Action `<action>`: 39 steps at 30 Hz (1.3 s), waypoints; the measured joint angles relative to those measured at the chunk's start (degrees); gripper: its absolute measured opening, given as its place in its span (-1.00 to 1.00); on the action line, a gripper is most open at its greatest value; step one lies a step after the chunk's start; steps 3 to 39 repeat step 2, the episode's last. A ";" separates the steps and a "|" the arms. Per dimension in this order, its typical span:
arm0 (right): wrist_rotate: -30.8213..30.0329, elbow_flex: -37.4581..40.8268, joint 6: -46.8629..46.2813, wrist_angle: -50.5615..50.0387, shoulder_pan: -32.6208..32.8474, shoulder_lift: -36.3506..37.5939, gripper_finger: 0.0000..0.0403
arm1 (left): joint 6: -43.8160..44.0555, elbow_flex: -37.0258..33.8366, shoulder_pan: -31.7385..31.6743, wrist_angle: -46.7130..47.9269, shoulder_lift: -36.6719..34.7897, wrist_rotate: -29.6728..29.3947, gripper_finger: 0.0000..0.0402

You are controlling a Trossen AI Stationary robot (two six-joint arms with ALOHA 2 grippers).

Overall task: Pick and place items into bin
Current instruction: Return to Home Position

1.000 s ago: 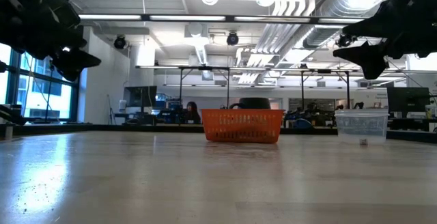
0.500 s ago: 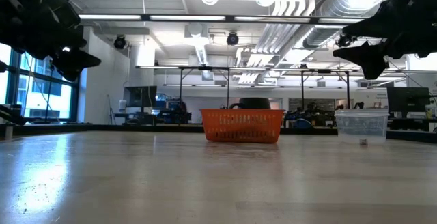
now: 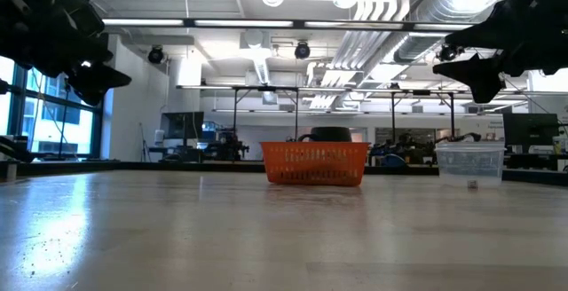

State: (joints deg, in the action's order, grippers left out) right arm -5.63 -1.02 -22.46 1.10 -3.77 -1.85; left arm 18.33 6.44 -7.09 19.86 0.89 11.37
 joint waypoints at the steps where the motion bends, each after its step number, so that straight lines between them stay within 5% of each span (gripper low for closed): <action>1: 0.00 0.00 0.00 0.00 0.01 0.00 0.36 | 0.00 0.00 -0.01 0.00 0.00 0.01 0.33; 39: 0.00 0.00 -0.01 0.00 0.02 0.00 0.36 | 0.00 0.00 0.00 0.00 0.00 0.01 0.33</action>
